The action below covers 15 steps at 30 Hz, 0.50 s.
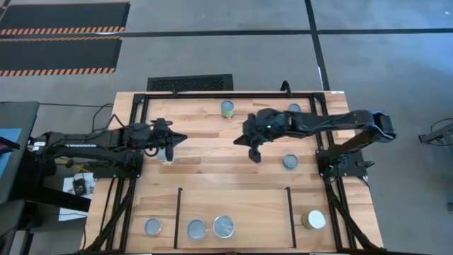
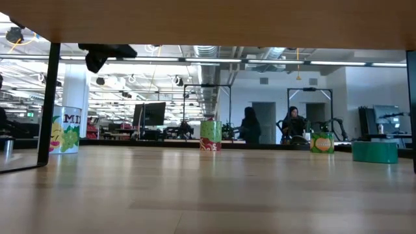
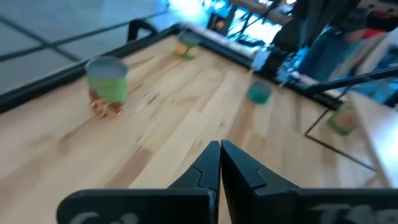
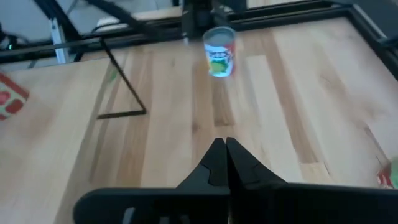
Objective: Pick and place cans onto a shelf
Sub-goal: Put the blue green tuna can on the shelf
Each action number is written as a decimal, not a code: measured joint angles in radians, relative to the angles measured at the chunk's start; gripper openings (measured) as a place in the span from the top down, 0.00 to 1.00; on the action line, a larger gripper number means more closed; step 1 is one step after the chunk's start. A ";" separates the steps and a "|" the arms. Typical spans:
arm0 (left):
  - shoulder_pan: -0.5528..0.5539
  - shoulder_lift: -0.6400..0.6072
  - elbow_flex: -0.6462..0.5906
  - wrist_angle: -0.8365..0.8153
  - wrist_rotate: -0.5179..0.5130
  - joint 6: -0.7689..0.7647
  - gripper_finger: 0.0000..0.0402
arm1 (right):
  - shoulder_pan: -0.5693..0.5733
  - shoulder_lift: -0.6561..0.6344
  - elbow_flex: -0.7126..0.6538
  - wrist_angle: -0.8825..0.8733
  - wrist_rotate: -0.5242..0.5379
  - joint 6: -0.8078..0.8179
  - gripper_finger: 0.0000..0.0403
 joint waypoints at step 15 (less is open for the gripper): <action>-0.010 0.217 0.267 -0.459 -0.072 -0.163 1.00 | -0.097 -0.260 -0.328 0.129 -0.028 -0.040 1.00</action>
